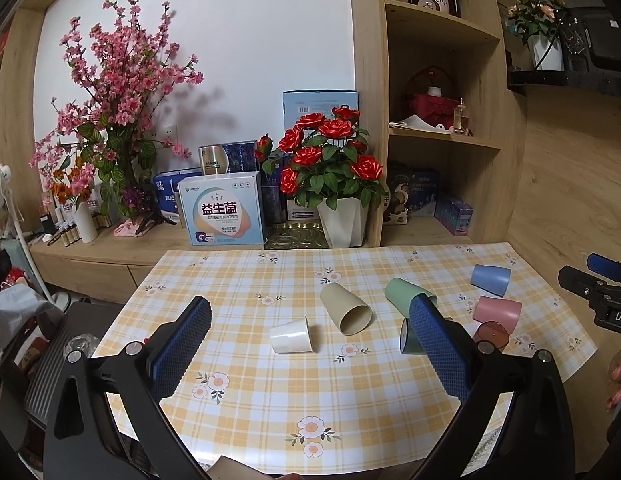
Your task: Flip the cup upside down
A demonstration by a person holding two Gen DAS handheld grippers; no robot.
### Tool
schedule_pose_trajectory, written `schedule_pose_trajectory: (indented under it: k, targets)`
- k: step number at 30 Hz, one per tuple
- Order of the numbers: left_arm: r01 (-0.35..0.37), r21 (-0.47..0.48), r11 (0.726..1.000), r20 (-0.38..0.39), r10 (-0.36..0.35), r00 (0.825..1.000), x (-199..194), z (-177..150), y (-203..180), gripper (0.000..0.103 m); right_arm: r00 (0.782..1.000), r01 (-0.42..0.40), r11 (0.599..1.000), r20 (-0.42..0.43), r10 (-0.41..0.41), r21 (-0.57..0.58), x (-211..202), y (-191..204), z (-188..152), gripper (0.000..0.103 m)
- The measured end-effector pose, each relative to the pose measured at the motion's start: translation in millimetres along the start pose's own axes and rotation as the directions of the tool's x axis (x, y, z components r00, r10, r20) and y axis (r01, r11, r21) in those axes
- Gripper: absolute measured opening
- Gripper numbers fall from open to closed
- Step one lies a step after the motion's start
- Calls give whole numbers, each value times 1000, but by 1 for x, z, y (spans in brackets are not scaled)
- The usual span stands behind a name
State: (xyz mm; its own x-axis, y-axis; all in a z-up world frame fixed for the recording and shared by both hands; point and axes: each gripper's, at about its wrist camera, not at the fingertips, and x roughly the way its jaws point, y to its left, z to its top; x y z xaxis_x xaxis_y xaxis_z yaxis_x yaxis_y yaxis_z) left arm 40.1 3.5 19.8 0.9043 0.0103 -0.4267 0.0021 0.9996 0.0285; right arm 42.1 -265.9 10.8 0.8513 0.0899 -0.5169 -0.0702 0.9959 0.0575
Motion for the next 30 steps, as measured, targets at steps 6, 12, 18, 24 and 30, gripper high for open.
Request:
schedule_pose_trajectory:
  k: [6,12,18,24,30]
  targets:
    - [2,0,1000,0,-2,1000,0,0,0,97,1000,2,1000,3,-2,4,-1,-2,1,87]
    - [4,0,1000,-1,-4,1000,0,0,1,97,1000,1,1000,2,-1,5,-2,-3,2,87]
    - [6,6,1000,14,-6,1000,-4,-1,1,97,1000,0,1000,5,0,6,-2,-4,2,87]
    - [7,13,1000,36,-8,999,-7,1,0,97,1000,-4,1000,18,4,10,-5,-3,3,87]
    - [-1,2,1000,60,1,998,-7,1,2,97,996,-65,997,61,62,41,-4,-7,0,88]
